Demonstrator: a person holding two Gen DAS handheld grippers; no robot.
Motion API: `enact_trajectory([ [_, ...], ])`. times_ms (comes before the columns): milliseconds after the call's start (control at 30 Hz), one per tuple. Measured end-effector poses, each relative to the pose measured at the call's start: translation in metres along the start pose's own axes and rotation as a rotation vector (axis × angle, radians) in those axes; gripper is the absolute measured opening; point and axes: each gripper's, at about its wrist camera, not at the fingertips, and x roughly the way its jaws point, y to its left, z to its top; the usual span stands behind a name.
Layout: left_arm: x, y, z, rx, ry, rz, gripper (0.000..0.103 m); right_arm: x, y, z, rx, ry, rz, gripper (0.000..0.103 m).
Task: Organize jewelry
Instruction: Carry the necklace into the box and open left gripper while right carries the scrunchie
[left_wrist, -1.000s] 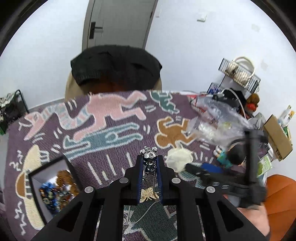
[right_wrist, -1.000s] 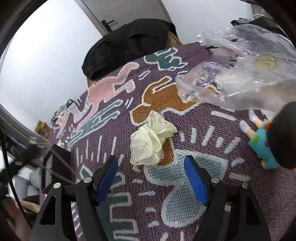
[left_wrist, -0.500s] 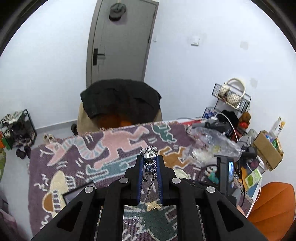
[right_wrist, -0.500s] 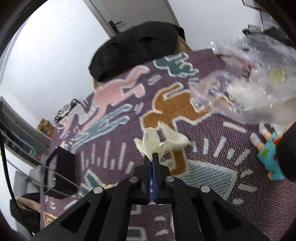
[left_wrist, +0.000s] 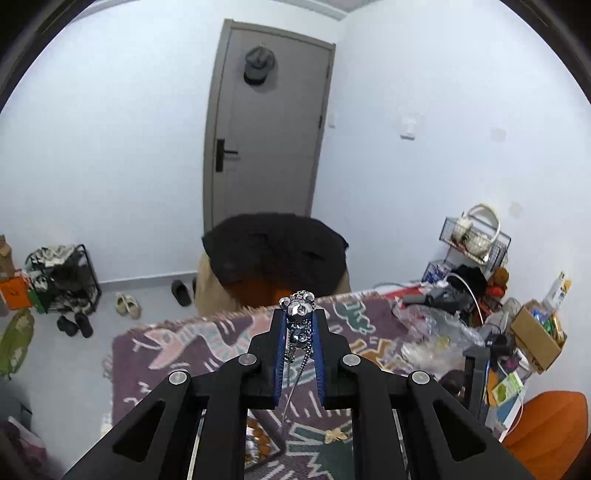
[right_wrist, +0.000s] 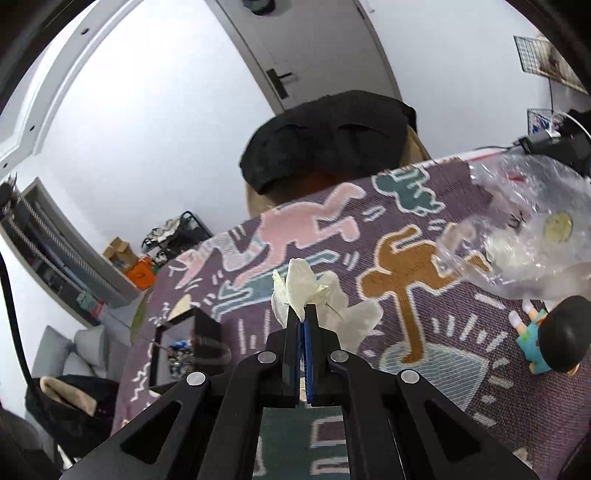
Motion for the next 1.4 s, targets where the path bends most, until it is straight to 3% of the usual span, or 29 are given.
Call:
enact_trajectory([
  [233,-0.024,0.016,0.019,-0.008,-0.037,0.045,0.014,-0.005,0.021,-0.001,-0.036,-0.009,0.014,0.003],
  [667,-0.014,0.044,0.004,-0.044,-0.008,0.064,0.014,0.002,0.051,-0.015,-0.095,0.016,0.037,0.003],
  [900,0.004,0.056,-0.024,-0.054,0.022,0.075,0.014,0.005,0.066,-0.019,-0.118,0.025,0.054,0.003],
  [1300,0.062,0.090,-0.096,-0.167,0.170,0.021,0.016,0.022,0.103,-0.018,-0.169,0.050,0.083,0.003],
  [1367,0.066,0.097,-0.105,-0.184,0.186,0.023,0.022,0.025,0.110,-0.018,-0.177,0.054,0.087,0.003],
  [1400,0.068,0.100,-0.110,-0.194,0.193,0.023,0.037,0.027,0.113,-0.018,-0.180,0.056,0.090,0.003],
])
